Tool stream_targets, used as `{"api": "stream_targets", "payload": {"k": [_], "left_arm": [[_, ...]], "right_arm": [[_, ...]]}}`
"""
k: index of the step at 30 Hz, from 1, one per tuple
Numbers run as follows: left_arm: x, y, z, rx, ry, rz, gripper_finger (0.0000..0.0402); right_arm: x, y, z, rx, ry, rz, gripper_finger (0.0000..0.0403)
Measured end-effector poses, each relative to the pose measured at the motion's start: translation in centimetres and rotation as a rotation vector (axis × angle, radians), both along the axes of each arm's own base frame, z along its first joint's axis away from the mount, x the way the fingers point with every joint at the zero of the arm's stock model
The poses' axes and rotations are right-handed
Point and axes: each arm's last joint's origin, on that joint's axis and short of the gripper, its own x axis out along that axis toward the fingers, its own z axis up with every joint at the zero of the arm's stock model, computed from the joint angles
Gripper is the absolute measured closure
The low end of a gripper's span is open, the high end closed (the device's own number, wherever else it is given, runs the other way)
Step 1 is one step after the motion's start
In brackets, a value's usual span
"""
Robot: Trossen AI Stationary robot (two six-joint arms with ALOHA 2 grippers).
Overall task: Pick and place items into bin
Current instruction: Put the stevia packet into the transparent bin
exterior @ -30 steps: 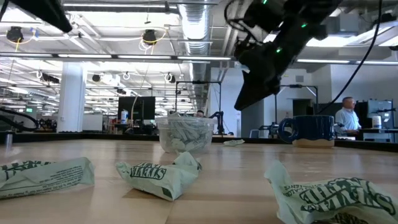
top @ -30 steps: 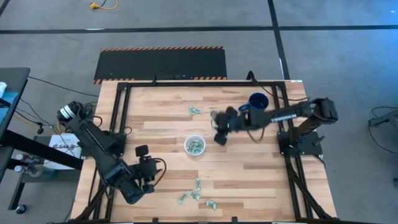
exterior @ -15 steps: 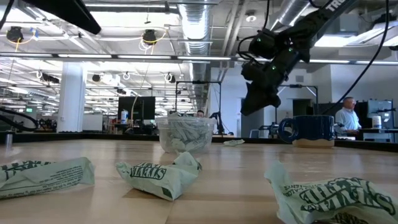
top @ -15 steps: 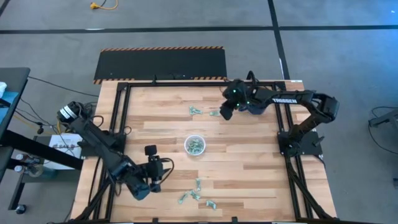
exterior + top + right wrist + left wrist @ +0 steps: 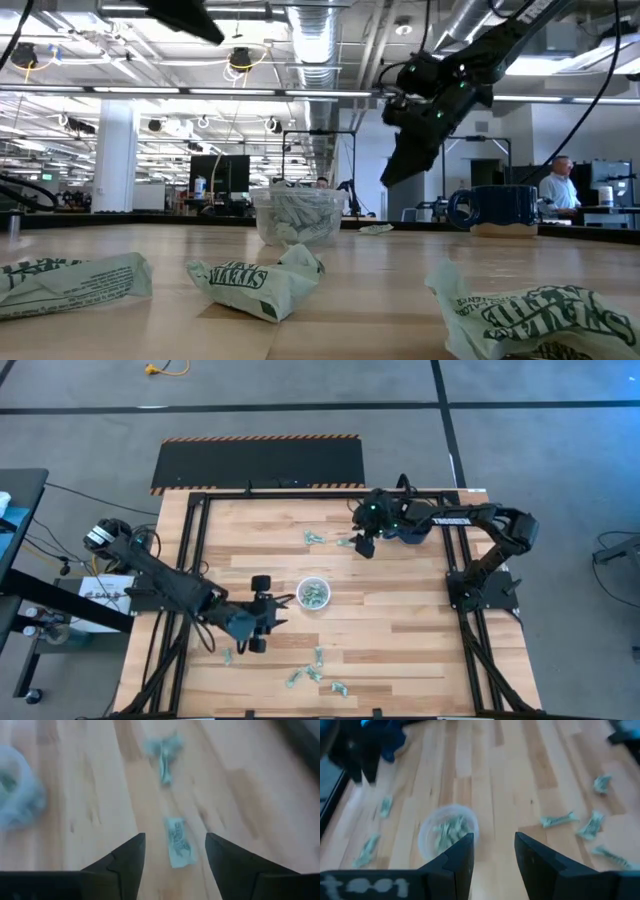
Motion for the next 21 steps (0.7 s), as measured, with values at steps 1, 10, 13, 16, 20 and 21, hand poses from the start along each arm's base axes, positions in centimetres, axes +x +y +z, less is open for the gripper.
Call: {"api": "stream_targets", "payload": {"k": [1, 10, 13, 16, 20, 21], "left_arm": [[0.2, 0.3, 0.2, -0.01, -0.009, -0.018, 0.0269], [1.6, 2.7, 0.8, -0.065, -0.017, -0.092, 0.0269], [1.8, 3.3, 0.8, -0.064, -0.012, -0.093, 0.0269], [2.0, 3.6, 0.8, -0.063, -0.008, -0.111, 0.0269], [2.1, 4.1, 0.8, -0.055, -0.007, -0.102, 0.0269], [2.2, 4.2, 0.8, -0.055, -0.007, -0.098, 0.0269]], "right_arm": [[0.0, 0.0, -0.5, 0.014, 0.036, 0.002, 0.0201], [2.7, -1.5, -3.2, 0.067, 0.244, 0.063, 0.0219], [3.3, -1.9, -4.0, 0.077, 0.275, 0.077, 0.0224], [3.8, -2.1, -4.5, 0.079, 0.287, 0.076, 0.0227], [4.1, -2.4, -5.0, 0.065, 0.314, 0.058, 0.0233], [4.3, -2.4, -5.0, 0.063, 0.319, 0.057, 0.0235]]}}
